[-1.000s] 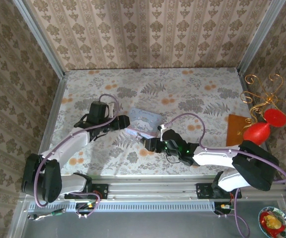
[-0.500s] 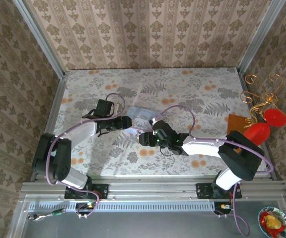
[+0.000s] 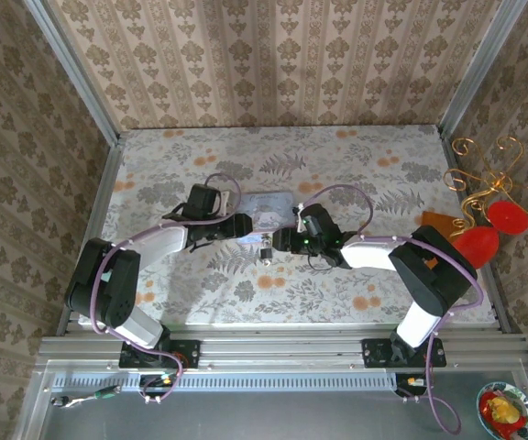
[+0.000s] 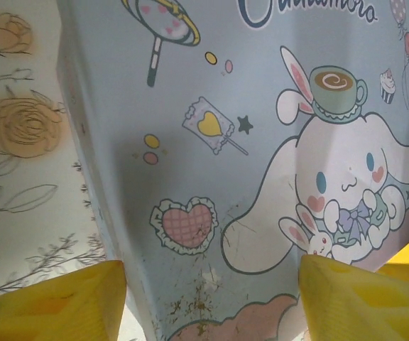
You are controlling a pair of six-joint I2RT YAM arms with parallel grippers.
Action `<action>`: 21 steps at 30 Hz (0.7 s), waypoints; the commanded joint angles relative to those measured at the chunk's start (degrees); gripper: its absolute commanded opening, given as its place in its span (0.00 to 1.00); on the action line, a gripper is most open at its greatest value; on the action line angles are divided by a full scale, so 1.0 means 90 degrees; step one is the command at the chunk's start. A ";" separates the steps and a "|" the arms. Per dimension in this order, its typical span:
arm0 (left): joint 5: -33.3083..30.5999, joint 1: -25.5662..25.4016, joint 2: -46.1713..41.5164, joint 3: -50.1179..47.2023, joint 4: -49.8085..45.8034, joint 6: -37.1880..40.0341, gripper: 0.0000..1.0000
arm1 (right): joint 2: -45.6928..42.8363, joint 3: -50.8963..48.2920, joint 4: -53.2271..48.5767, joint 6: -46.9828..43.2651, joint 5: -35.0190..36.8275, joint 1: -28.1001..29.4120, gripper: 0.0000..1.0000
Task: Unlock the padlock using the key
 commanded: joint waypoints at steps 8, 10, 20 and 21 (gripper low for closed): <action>-0.0625 -0.0154 0.0018 -0.0660 0.0087 -0.0575 0.64 | -0.0367 -0.0652 0.0758 0.0962 0.0087 0.0463 0.50; -0.0666 -0.0154 0.0003 -0.0708 0.0111 -0.0631 0.63 | -0.0281 -0.0592 0.0733 0.0972 0.0239 0.0585 0.49; -0.0726 -0.0144 0.0052 -0.0733 0.0062 -0.0663 0.63 | 0.0272 -0.0272 0.0785 0.1190 0.0311 0.0728 0.36; -0.0734 -0.0143 0.0043 -0.0748 0.0080 -0.0672 0.63 | 0.0293 -0.0253 0.0758 0.1184 0.0316 0.0735 0.35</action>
